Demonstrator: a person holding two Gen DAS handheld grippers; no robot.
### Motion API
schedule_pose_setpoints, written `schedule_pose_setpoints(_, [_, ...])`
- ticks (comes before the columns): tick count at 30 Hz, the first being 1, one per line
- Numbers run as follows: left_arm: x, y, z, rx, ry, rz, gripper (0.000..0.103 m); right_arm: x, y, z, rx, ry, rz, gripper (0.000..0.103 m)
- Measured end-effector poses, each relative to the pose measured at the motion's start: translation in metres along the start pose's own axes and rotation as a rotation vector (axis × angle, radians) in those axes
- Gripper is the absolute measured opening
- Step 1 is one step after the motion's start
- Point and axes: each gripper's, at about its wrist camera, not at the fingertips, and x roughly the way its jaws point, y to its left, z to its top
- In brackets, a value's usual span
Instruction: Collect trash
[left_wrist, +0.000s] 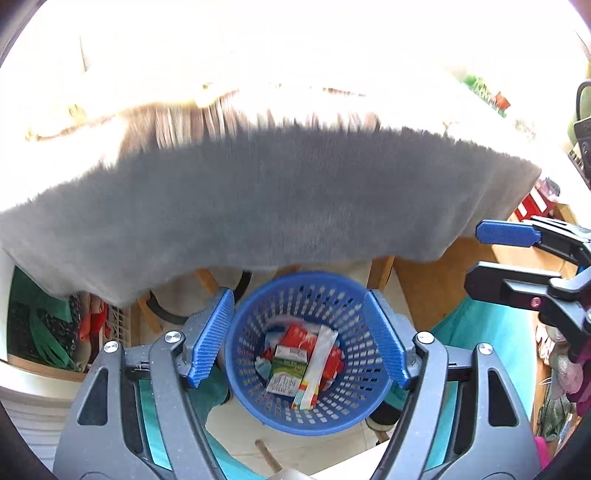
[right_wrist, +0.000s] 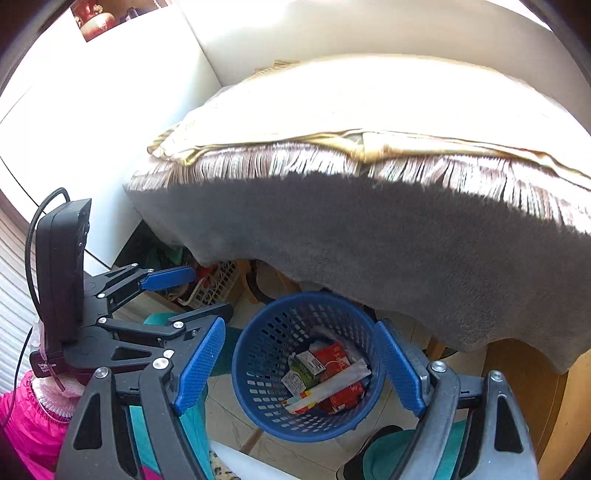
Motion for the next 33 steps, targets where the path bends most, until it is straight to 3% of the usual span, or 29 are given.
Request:
schedule_pose_setpoints(5, [-0.033, 0.001, 0.020, -0.025, -0.089, -0.010, 0.081, -0.024, 0.002, 0.012, -0.007, -0.064, -0.010, 0.085])
schedule_pose_setpoints(8, [-0.056, 0.000, 0.034, -0.019, -0.154, 0.001, 0.081, -0.043, 0.004, 0.022, -0.007, -0.123, -0.013, 0.096])
schedule_pose_setpoints(10, [-0.071, -0.002, 0.043, -0.011, -0.199, 0.014, 0.087, -0.056, 0.005, 0.026, -0.007, -0.173, -0.017, 0.102])
schedule_pose_setpoints(20, [-0.133, -0.007, 0.081, -0.039, -0.394, 0.071, 0.103, -0.103, 0.014, 0.056, -0.007, -0.318, -0.032, 0.103])
schedule_pose_setpoints(25, [-0.145, -0.009, 0.084, -0.040, -0.427, 0.150, 0.103, -0.117, 0.016, 0.064, -0.003, -0.354, -0.037, 0.103])
schedule_pose_setpoints(33, [-0.145, -0.006, 0.086, -0.055, -0.415, 0.184, 0.103, -0.123, 0.016, 0.073, 0.012, -0.383, -0.048, 0.103])
